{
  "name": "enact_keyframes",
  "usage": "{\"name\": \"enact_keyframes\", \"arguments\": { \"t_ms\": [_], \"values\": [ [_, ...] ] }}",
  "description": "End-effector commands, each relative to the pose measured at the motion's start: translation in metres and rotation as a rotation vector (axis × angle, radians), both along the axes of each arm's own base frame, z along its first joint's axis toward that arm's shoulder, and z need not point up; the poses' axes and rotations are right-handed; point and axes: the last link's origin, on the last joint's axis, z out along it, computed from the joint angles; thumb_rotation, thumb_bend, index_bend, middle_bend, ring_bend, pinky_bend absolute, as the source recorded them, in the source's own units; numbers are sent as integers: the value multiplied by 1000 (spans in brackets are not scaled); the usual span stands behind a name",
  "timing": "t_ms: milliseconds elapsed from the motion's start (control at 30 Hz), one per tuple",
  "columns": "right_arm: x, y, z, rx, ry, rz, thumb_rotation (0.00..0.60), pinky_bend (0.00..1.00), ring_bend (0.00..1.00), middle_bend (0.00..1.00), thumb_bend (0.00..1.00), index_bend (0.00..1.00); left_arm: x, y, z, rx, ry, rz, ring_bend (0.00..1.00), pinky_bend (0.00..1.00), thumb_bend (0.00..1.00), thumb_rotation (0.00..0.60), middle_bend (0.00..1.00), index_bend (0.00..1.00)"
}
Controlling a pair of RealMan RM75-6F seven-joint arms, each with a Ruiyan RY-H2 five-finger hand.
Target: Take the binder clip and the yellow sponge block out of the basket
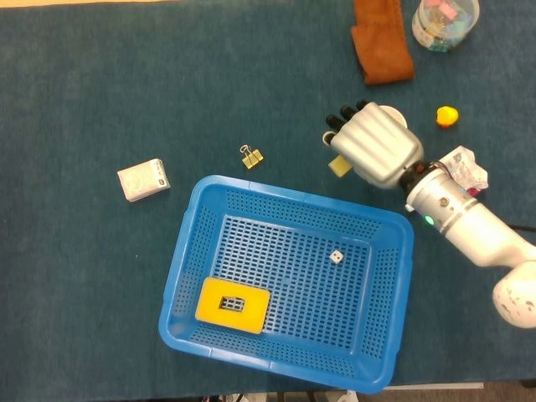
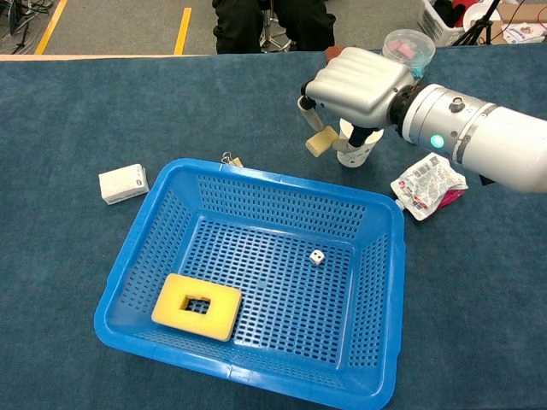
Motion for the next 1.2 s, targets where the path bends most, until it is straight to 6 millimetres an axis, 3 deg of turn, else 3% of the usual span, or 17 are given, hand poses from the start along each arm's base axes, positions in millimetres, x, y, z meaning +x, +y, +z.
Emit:
{"name": "enact_keyframes", "arguments": {
  "t_ms": [33,100,200,333,533,700,1000,1200],
  "values": [
    [0,-2,-2,5,-3,-13,600,397,271,294,260,324,2,2,-1,-3,1,0,129,115,174,600,201,282],
    [-1,-4,2,-1,-11,-21,600,346,197,223,258,141,2,2,-2,-3,1,1,129,115,174,600,201,282],
    [-2,-4,8,-12,-30,-31,600,312,155,181,258,24,3,4,-3,-7,3,1,129,115,174,600,201,283],
    [-3,-2,23,-39,-67,-48,600,312,155,181,259,22,4,5,-5,-10,3,-5,129,115,174,600,201,282],
    [-16,3,69,-151,-111,-100,600,312,182,243,260,99,5,10,-7,-13,10,-22,129,115,174,600,201,283],
    [-48,16,111,-266,-99,-188,600,312,203,280,261,215,2,13,-10,-11,52,-31,129,115,174,600,202,284],
    [-104,58,175,-433,-67,-364,600,312,205,287,262,230,3,18,-17,-10,88,-48,129,115,174,600,201,288],
    [-129,88,203,-532,-63,-459,600,312,205,291,263,230,3,16,-19,-13,98,-53,129,115,174,600,201,288]
  ]
}}
